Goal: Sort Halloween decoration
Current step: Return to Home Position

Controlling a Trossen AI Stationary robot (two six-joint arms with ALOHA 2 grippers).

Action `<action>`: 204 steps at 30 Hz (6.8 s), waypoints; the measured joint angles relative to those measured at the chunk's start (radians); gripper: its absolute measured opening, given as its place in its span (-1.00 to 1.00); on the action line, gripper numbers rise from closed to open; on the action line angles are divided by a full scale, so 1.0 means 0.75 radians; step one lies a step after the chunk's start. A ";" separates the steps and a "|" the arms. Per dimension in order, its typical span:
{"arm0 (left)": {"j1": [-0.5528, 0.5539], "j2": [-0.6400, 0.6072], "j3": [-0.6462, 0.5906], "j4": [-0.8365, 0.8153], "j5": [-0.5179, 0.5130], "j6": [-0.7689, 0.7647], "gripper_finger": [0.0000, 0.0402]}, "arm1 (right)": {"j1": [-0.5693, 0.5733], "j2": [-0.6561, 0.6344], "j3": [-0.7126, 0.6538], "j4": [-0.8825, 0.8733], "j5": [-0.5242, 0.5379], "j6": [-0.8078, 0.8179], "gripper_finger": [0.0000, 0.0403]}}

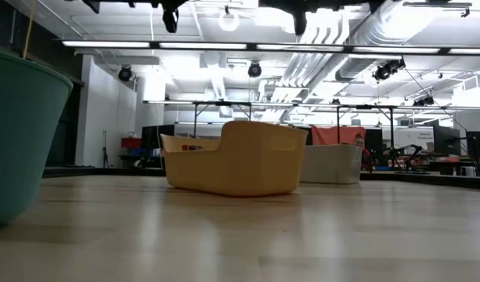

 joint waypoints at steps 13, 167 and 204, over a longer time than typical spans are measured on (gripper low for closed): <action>-0.029 -0.003 -0.098 0.233 -0.069 0.019 -1.00 | 0.023 -0.003 0.041 -0.009 -0.074 0.035 -1.00; -0.353 -1.376 -1.054 -0.337 -0.415 -0.099 -1.00 | 0.215 -1.224 -1.323 0.132 0.114 0.422 -1.00; -0.353 -1.376 -1.056 -0.327 -0.414 -0.099 -1.00 | 0.269 -1.686 -1.324 -0.034 0.170 0.219 -1.00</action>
